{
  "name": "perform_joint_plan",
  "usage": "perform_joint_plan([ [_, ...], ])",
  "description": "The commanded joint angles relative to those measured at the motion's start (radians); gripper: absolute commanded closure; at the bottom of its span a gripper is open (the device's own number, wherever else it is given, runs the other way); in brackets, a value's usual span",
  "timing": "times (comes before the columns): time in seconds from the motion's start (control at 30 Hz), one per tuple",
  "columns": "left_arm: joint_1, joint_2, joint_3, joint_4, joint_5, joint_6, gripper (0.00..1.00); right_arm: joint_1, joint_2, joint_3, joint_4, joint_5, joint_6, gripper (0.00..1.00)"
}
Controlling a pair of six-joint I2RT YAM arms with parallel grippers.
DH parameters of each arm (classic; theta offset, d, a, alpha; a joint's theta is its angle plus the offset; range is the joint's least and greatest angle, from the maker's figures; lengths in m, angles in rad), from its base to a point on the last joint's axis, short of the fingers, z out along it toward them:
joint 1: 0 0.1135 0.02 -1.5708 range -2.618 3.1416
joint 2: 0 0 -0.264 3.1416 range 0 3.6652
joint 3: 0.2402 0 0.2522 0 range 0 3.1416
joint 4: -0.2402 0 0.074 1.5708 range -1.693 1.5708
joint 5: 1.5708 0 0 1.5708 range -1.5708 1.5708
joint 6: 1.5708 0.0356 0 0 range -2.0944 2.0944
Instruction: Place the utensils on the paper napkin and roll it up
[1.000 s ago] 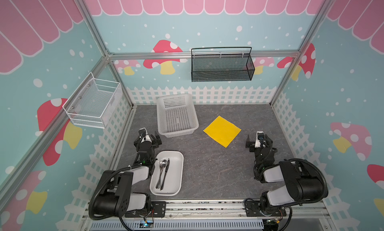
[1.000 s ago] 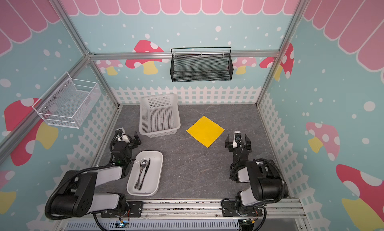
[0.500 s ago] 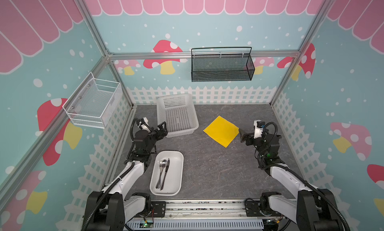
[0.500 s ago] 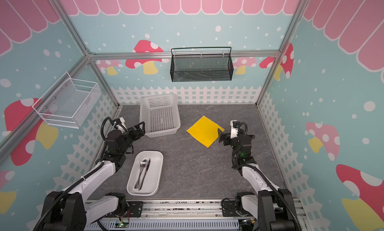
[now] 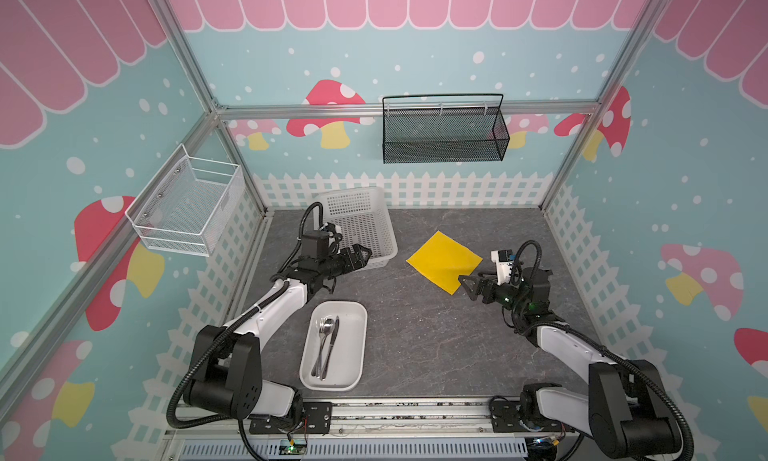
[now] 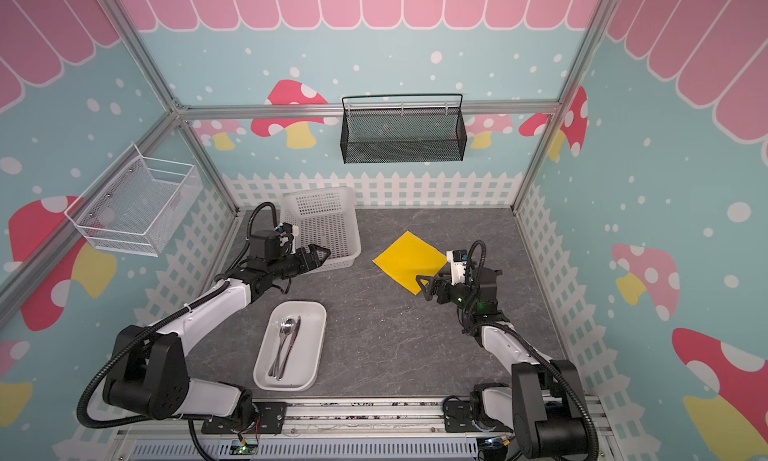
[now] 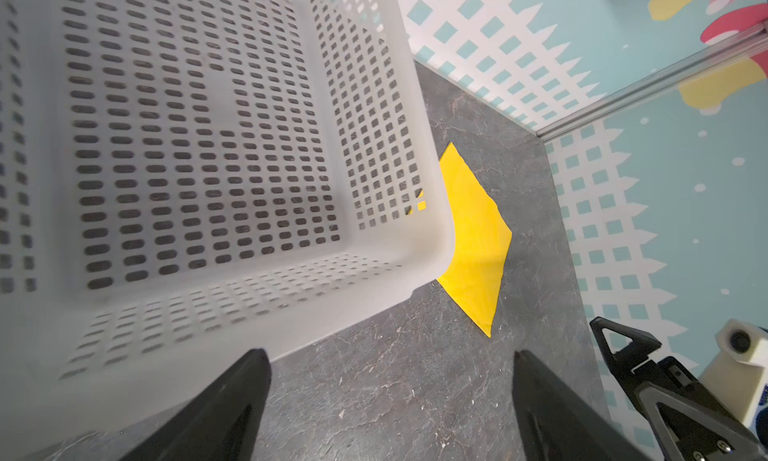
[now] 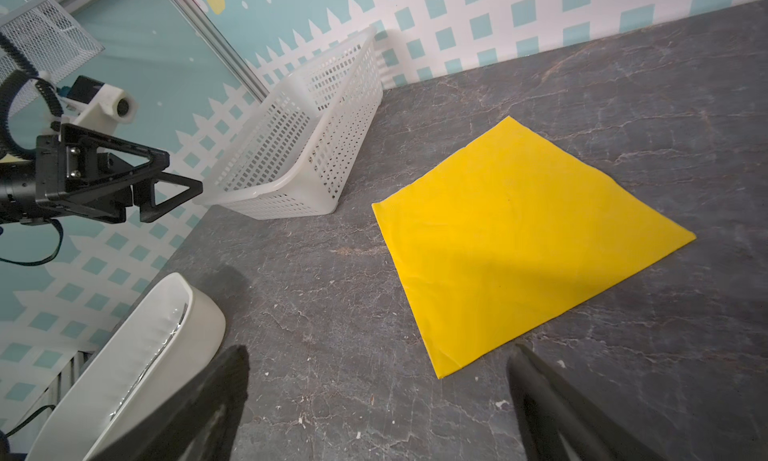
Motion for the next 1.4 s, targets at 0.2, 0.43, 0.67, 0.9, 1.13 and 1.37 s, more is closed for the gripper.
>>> perform_joint_plan([
  [0.2,-0.072,0.303,0.369,-0.296,0.030,0.097,0.07,0.006,0.022,0.026,-0.019,-0.038,0.077,0.01],
  [0.43,-0.102,0.432,0.525,-0.507,-0.076,0.198,0.09,0.090,0.079,0.083,-0.075,-0.093,0.065,0.00],
  [0.67,-0.047,0.352,0.368,-0.522,-0.106,0.191,0.10,0.197,0.143,0.117,-0.099,-0.052,0.045,0.00],
  [0.9,-0.001,0.257,0.299,-0.463,-0.102,0.173,0.10,0.214,0.291,0.276,-0.267,0.201,0.024,0.01],
  [1.13,-0.064,0.109,0.269,-0.446,-0.112,0.166,0.10,0.205,0.637,0.647,-0.493,0.316,-0.024,0.00],
  [1.37,-0.173,-0.144,0.045,-0.513,-0.170,0.060,0.21,0.204,0.746,0.775,-0.571,0.353,-0.072,0.00],
])
